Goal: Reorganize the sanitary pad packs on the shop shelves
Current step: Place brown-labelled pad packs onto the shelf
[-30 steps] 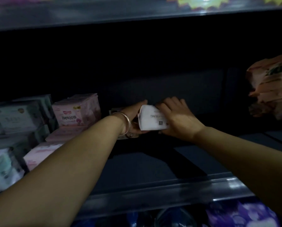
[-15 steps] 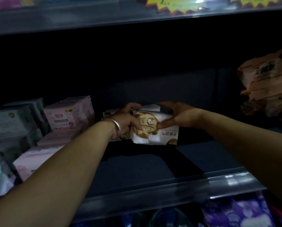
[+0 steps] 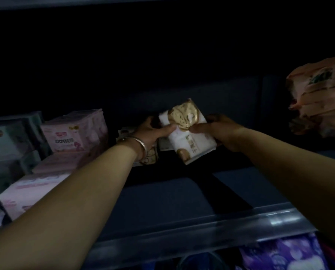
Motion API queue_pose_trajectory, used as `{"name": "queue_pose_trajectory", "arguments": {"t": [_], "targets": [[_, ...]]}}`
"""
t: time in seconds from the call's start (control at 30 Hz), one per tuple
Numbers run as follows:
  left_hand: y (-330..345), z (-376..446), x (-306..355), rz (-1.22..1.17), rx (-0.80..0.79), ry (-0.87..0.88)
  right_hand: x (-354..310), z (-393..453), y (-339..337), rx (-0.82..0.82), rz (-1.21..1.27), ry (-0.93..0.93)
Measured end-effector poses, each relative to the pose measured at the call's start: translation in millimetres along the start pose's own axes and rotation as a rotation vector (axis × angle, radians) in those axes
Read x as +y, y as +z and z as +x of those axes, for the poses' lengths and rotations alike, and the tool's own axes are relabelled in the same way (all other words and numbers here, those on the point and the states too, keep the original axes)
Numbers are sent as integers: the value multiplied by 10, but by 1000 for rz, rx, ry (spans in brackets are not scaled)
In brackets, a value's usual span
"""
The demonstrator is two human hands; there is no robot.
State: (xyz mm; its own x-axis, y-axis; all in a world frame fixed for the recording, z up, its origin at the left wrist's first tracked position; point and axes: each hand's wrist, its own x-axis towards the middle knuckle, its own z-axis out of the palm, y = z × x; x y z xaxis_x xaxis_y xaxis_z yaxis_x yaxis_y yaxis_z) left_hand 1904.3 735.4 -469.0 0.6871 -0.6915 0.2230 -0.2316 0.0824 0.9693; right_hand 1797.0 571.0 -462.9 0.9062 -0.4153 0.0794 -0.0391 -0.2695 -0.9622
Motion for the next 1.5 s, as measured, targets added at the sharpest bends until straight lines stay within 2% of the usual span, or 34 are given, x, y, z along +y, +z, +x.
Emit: {"name": "queue_pose_trajectory", "arguments": {"t": [0.07,0.13,0.2,0.3,0.43,0.53,0.63,0.73,0.87,0.97,1.07,1.37,1.5], "targets": [[46,-19,-66,-33,-108,-122,24,-19,33,-30,150,40],[89,-1,-80,-10,-109,-153,47,-55,67,-101,190,52],[86,37,-13,196,-29,-64,80,-47,58,-95,71,-2],[52,76,126,592,-15,-45,88,32,-53,59,-171,-189],[93,143,163,856,-126,-30,56,80,-44,-70,-581,-346],[117,205,125,1005,-149,-22,67,117,30,-124,-642,-338],[42,237,99,982,-164,-29,145,192,62,-73,-597,-338],[-50,223,73,908,-104,-38,287,288,107,-77,-643,-311],[-199,134,-34,1104,-8,50,406,428,218,-70,-718,-279],[-314,118,-116,1218,32,32,377,478,311,-41,-807,-315],[-384,130,-195,1249,37,20,365,533,398,-23,-850,-324],[-412,164,-342,1261,128,127,424,665,503,48,-773,-269],[-415,114,-345,1271,125,128,428,633,515,64,-872,-239]]}}
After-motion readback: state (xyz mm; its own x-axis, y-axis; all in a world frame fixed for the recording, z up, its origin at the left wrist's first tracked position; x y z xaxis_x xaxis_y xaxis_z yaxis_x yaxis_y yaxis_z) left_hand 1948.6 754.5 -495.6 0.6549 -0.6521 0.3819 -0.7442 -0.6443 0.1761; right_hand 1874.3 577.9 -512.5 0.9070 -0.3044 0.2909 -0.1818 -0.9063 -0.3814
